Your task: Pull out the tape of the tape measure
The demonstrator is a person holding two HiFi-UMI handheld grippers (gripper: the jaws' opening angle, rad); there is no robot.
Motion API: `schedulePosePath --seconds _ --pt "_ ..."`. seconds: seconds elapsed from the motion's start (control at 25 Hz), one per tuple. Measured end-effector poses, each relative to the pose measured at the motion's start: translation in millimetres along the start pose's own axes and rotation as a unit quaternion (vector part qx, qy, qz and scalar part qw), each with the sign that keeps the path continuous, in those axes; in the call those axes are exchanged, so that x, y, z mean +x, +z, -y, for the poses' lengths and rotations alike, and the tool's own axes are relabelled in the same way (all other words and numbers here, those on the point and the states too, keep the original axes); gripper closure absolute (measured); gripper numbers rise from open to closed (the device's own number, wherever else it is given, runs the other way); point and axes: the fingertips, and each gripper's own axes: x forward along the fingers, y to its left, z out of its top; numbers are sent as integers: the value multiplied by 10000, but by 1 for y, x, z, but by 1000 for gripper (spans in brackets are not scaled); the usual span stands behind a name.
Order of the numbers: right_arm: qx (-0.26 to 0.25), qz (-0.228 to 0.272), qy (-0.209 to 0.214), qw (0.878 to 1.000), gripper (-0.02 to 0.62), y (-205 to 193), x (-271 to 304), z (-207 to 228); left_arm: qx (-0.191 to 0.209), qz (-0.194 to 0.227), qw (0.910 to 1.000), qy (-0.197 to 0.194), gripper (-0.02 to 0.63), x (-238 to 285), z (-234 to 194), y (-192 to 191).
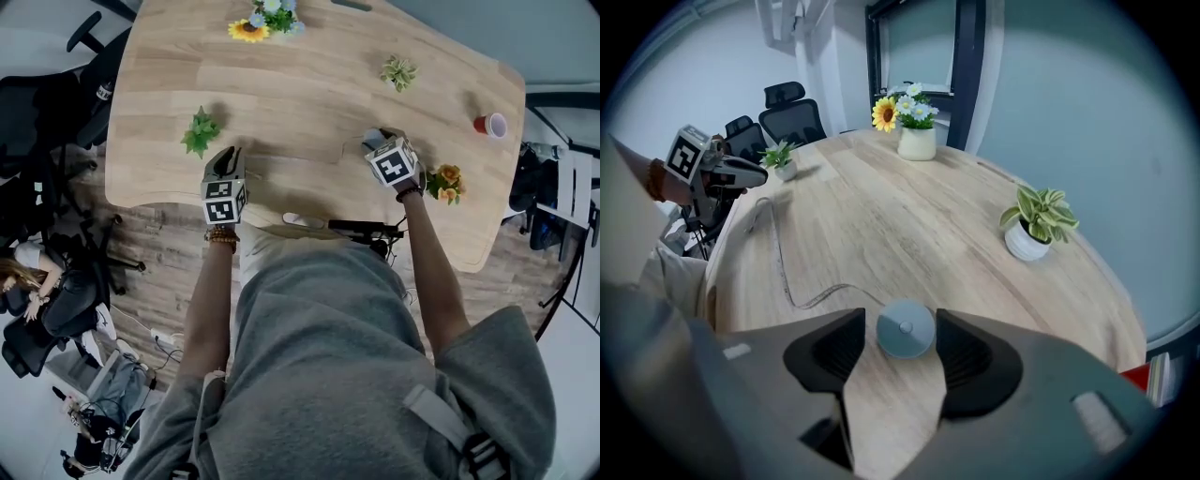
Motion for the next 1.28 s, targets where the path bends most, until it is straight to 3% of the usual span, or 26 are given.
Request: schedulePosePath --seconds 0.4,0.68,1.04,1.28 --pt "-99 781 -228 9966 348 51 -48 11 290 731 9969 79 551 -22 -4 65" --pt "-222 1526 -560 9864 348 102 -103 23 563 1395 9886 -4 551 -39 15 128" --pt "-394 2332 -822 9682 359 152 -178 19 952 2393 9661 -193 551 -85 58 212" --pt "-508 2790 -948 9542 359 177 -221 6 1157 2995 9465 -330 551 -116 85 257"
